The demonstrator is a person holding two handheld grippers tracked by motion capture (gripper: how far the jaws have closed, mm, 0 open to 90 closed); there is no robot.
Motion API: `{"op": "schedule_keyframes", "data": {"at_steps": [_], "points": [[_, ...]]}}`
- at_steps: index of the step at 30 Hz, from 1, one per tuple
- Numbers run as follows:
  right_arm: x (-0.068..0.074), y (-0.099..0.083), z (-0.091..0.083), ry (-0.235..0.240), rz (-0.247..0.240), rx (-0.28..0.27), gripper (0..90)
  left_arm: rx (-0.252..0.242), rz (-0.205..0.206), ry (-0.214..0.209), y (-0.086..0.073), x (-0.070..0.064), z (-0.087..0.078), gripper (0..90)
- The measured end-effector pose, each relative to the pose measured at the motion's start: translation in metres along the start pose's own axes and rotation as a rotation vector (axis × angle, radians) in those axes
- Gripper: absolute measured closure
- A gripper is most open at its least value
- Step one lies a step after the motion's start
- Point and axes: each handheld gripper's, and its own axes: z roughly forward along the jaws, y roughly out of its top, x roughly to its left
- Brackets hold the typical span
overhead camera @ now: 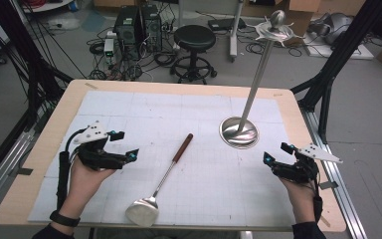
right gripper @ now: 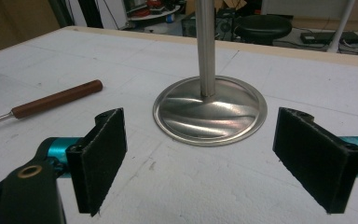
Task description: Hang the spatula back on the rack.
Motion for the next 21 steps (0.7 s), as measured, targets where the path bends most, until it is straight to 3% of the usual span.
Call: {"op": "schedule_keyframes", "data": {"at_steps": [13,21], "points": [[0.0,-0.001,0.002,0.003,0.002,0.006,16.8,0.07,0.004,-0.051,-0.003,-0.024,0.034,18.3],[0.0,-0.001,0.003,0.005,0.001,0.003,16.8,0.15,0.0,-0.073,-0.01,-0.041,0.058,23.8]]}}
